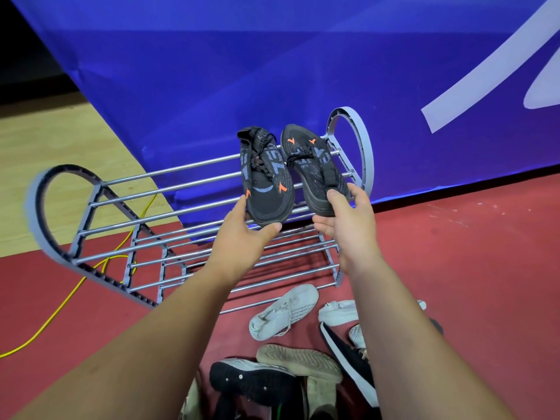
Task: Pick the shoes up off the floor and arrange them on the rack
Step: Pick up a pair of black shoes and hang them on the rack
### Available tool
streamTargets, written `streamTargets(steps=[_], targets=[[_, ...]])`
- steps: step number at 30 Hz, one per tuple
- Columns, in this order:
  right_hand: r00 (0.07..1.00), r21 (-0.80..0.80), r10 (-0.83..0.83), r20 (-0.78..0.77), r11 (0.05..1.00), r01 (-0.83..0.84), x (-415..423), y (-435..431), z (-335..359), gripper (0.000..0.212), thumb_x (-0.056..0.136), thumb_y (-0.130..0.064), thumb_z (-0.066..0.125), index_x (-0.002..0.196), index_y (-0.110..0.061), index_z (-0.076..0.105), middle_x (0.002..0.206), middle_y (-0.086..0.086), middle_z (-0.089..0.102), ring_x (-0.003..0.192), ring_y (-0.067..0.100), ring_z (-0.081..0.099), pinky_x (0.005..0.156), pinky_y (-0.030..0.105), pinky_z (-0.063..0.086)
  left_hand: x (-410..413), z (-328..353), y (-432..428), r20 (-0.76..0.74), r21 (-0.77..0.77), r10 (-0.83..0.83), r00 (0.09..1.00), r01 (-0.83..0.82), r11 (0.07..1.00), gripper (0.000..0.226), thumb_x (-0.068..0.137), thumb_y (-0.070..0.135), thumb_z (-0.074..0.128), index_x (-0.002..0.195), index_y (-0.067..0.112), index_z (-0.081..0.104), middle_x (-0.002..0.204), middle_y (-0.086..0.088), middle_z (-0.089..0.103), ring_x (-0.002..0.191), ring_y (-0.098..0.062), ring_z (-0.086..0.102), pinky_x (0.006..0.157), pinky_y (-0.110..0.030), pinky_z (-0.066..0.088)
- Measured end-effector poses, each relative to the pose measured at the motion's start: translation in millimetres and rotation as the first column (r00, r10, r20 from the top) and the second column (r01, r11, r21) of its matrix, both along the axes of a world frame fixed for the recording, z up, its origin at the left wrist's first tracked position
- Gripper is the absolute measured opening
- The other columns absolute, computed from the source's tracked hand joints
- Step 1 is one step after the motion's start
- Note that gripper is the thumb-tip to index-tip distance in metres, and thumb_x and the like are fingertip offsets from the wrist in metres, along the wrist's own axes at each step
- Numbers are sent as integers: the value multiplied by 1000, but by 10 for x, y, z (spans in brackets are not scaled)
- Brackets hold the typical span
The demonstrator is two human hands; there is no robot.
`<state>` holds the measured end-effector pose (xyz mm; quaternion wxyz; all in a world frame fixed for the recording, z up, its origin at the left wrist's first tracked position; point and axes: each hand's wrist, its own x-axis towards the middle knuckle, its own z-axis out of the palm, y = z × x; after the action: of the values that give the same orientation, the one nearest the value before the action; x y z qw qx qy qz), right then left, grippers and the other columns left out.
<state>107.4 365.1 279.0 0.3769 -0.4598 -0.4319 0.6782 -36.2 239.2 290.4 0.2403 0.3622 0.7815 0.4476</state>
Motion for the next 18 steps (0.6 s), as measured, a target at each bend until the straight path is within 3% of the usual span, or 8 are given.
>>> streamTargets(steps=[3, 6, 11, 18], targets=[[999, -63, 54, -8, 997, -54, 9, 33, 6, 51, 96, -34, 62, 144, -33, 45, 116, 8, 71, 83, 29, 79, 83, 44, 64, -9, -11, -20, -7, -23, 11, 1000, -11, 1000, 62, 85, 33, 81, 135, 44, 46, 125, 26, 63, 113, 15, 56, 103, -23, 45], [996, -90, 62, -67, 994, -68, 11, 61, 21, 48, 99, -28, 59, 145, -24, 47, 109, 15, 75, 83, 33, 79, 80, 44, 64, 2, 19, -10, -7, -73, 22, 1000, -22, 997, 103, 77, 49, 83, 155, 48, 17, 143, 19, 56, 123, -17, 63, 103, -44, 52], [993, -62, -2, -117, 998, -5, 28, 103, 22, 45, 100, -18, 56, 144, -19, 50, 111, 14, 76, 85, 32, 79, 79, 41, 65, 66, -7, 30, -138, -171, 28, 990, -52, 984, 82, 89, 53, 72, 159, 34, 33, 147, 7, 49, 136, -15, 47, 100, -21, 31], [990, -57, -17, -141, 998, 9, -13, 28, 13, 54, 102, -19, 56, 153, -25, 39, 118, 12, 73, 88, 28, 79, 86, 40, 64, 153, -79, 20, -256, -185, 91, 962, -141, 973, 83, 85, 67, 67, 156, 33, 39, 133, 2, 60, 109, -16, 62, 97, -38, 51]])
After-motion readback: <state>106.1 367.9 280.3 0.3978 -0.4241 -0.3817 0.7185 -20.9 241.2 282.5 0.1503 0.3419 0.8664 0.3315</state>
